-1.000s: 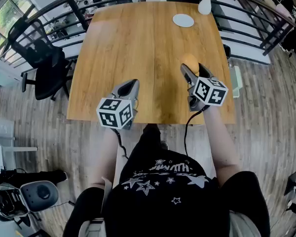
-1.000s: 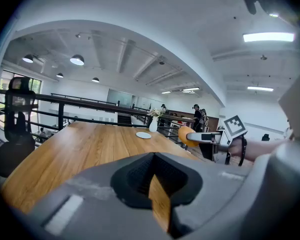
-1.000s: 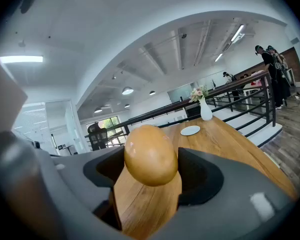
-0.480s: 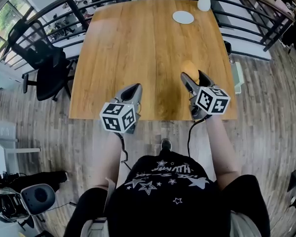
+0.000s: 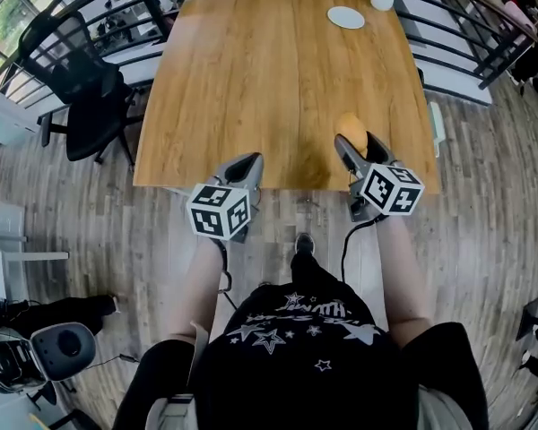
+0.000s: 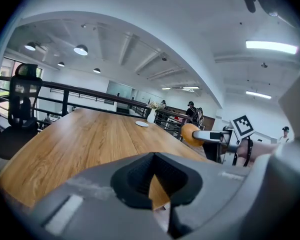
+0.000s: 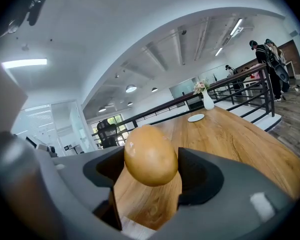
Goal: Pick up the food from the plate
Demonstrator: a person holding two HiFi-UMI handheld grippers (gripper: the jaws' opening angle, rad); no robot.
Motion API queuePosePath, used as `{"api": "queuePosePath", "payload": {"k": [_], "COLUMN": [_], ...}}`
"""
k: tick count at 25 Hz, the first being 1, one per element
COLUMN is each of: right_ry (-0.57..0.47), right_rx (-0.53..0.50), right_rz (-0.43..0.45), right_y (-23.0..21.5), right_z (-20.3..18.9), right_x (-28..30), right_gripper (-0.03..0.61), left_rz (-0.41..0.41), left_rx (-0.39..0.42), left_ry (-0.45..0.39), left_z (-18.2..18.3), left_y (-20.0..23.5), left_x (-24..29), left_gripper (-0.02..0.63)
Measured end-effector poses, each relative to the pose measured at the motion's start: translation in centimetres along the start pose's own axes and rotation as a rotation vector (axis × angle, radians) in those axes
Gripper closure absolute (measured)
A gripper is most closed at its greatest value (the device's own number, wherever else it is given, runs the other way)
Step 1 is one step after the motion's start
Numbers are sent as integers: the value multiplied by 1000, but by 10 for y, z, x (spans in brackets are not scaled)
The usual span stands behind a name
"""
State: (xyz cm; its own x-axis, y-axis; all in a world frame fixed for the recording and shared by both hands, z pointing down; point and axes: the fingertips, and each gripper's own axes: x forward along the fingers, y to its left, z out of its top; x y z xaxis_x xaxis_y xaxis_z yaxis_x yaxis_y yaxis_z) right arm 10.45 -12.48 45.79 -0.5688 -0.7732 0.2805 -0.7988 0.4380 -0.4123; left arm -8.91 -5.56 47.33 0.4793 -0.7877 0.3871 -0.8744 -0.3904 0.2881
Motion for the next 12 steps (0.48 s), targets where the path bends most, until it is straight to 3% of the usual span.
{"api": "queuePosePath", "payload": {"k": [12], "right_ry": [-35], "right_rx": [-5], "right_rz": [-45], "right_y": [56], "right_z": [-38], "right_x": [-72], "right_gripper": [241], "left_rz": [-57], "left_rx": [39], "left_ry": [0], "left_z": [-33], "left_y": [-33], "left_x": [-79], "left_gripper": [615]}}
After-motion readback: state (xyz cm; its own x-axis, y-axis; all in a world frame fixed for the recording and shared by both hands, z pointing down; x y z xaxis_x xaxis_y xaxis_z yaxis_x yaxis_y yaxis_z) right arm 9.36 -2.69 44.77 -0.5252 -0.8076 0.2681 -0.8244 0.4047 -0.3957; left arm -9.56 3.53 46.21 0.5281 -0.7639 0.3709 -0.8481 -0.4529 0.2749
